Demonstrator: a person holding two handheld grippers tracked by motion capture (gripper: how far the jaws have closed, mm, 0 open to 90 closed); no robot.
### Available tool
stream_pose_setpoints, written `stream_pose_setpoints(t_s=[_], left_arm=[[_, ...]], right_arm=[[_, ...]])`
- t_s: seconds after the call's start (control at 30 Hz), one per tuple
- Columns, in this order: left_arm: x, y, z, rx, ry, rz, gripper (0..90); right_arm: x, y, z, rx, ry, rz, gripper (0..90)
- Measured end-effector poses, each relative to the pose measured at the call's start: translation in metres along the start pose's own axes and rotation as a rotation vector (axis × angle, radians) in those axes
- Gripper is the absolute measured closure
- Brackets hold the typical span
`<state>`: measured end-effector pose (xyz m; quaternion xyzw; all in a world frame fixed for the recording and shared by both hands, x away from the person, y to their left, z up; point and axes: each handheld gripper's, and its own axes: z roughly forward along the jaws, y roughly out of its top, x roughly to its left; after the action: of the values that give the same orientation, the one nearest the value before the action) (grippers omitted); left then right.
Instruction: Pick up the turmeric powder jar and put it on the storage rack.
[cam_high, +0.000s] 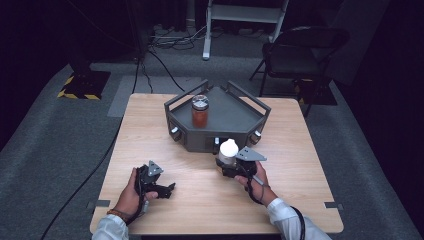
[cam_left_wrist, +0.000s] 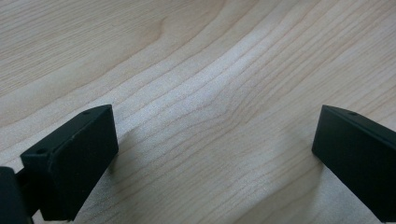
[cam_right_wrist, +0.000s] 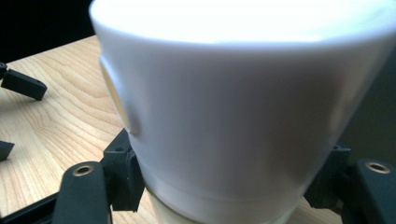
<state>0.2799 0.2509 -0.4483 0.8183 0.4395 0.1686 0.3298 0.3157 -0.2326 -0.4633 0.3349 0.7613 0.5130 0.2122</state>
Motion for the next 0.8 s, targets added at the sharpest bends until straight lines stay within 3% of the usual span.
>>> stream_pose_setpoints(t_s=[0.8], left_arm=[[0.0, 0.0, 0.0, 0.0, 0.0, 0.0, 0.1]], right_arm=[[0.011, 0.032, -0.029, -0.022, -0.007, -0.037, 30.2]])
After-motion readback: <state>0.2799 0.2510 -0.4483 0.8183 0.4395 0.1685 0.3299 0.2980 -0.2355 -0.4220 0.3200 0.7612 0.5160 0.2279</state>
